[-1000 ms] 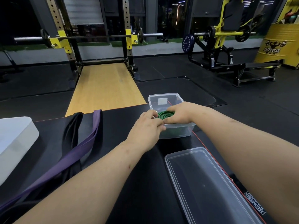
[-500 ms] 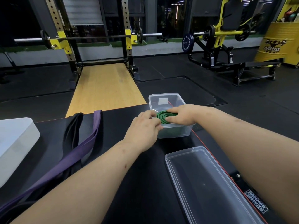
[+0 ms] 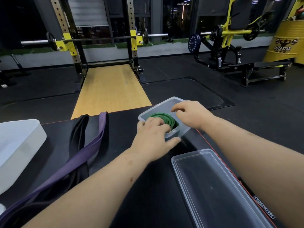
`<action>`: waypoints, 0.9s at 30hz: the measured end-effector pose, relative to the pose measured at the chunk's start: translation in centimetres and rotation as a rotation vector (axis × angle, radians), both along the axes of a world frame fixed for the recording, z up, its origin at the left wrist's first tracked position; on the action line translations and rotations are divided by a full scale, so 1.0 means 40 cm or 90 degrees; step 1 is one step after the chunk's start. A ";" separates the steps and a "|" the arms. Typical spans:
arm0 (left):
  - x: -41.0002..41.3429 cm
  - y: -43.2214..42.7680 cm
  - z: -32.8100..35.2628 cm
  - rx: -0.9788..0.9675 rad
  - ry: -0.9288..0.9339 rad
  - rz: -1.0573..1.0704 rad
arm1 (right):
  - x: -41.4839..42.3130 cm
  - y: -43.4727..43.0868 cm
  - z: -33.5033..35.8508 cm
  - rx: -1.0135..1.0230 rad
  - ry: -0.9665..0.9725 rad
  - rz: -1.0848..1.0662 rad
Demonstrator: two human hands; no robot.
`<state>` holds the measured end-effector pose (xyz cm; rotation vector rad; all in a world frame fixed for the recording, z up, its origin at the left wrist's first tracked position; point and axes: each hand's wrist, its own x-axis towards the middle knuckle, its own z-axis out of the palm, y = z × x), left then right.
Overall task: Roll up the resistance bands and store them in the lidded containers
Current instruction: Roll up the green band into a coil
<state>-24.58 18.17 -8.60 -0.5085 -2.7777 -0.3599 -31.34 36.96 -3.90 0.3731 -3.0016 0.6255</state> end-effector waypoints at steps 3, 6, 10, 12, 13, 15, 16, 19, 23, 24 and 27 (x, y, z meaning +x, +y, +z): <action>-0.023 -0.040 -0.016 0.007 0.027 -0.001 | -0.009 0.045 0.002 0.097 0.026 -0.064; -0.049 -0.080 -0.024 0.048 0.070 0.094 | 0.001 0.066 0.007 0.052 -0.006 -0.083; -0.045 -0.071 -0.015 0.093 0.071 0.191 | 0.006 0.072 0.037 -0.135 0.006 -0.061; -0.027 -0.046 -0.009 0.095 0.014 0.136 | 0.005 0.079 0.035 -0.068 0.001 -0.050; -0.019 -0.031 -0.008 0.084 -0.026 0.106 | 0.004 0.081 0.028 0.011 -0.007 -0.029; -0.014 -0.010 -0.014 0.051 -0.071 0.073 | 0.010 0.074 0.011 0.137 -0.036 0.007; -0.016 -0.006 -0.015 0.046 -0.076 0.070 | 0.019 0.070 0.011 0.156 -0.055 0.021; -0.029 -0.015 -0.012 0.048 -0.105 0.103 | 0.050 0.057 0.022 0.094 -0.077 0.075; -0.026 -0.021 0.006 0.054 -0.174 0.128 | 0.060 0.048 0.022 0.033 -0.107 0.120; -0.016 -0.011 0.013 0.055 -0.191 0.117 | 0.049 0.052 0.016 0.027 -0.093 0.112; 0.017 0.018 0.028 0.030 -0.233 0.087 | 0.036 0.058 0.012 0.025 -0.116 0.093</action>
